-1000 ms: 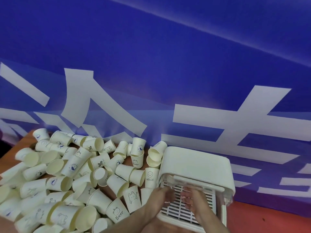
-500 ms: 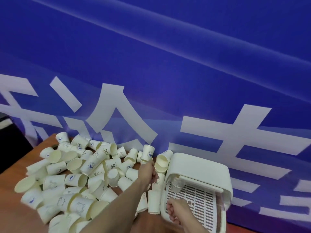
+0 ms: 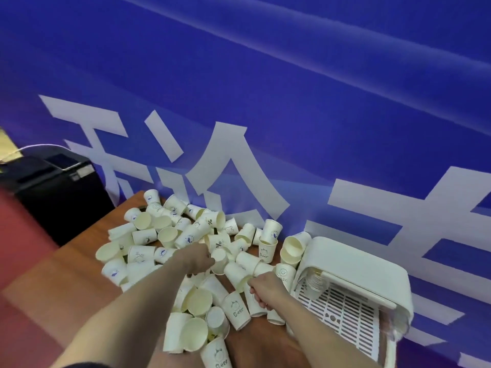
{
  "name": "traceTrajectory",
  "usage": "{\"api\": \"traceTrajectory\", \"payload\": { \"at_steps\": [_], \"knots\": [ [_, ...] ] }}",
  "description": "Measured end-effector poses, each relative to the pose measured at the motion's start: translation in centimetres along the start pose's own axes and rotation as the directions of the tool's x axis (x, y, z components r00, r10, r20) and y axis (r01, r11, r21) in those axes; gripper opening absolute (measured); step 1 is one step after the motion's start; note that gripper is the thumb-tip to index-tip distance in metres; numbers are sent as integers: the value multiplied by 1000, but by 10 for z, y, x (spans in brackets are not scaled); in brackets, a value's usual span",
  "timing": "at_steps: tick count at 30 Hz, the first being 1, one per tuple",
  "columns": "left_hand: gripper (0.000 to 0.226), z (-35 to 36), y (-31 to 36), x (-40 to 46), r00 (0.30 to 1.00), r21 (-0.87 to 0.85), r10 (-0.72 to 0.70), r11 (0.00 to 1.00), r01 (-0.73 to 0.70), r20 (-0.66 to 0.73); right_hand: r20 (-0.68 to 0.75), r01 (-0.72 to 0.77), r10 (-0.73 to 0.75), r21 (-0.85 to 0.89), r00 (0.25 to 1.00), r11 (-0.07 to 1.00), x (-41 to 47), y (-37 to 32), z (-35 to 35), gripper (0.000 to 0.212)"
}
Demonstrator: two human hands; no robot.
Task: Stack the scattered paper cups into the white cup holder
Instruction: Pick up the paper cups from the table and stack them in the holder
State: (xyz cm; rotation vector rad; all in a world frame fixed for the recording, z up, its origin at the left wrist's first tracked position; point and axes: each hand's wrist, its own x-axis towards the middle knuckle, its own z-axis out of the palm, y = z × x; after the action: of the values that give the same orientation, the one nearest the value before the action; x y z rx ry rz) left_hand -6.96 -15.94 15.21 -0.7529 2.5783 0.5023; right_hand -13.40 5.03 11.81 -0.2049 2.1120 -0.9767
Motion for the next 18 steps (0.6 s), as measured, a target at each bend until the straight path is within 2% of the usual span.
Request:
{"api": "traceTrajectory", "payload": {
  "at_steps": [3, 6, 9, 12, 15, 18],
  "knots": [
    [26, 3, -43, -4, 993, 47, -79, 996, 75, 86, 20, 46, -45, -76, 999, 996, 6, -11, 22, 23],
    [23, 2, -75, -3, 991, 103, -110, 989, 102, 79, 45, 80, -76, -116, 996, 990, 13, -22, 43, 23],
    [30, -4, -108, 8, 990, 158, -116, 982, 102, 81, 58, 66, -58, -152, 997, 986, 32, -38, 69, 23],
    [34, -8, -137, 21, 990, 180, -88, 981, 67, 112, 52, 75, -66, -209, 996, 975, 52, -54, 93, 20],
    [33, -7, -159, 39, 973, 184, -57, 983, 15, 226, 52, 51, -39, -261, 998, 964, 72, -69, 124, 18],
    [38, -5, -162, 50, 946, 203, -4, 977, -65, 323, 36, 35, -22, -426, 999, 904, 90, -75, 151, 22]
  ]
}}
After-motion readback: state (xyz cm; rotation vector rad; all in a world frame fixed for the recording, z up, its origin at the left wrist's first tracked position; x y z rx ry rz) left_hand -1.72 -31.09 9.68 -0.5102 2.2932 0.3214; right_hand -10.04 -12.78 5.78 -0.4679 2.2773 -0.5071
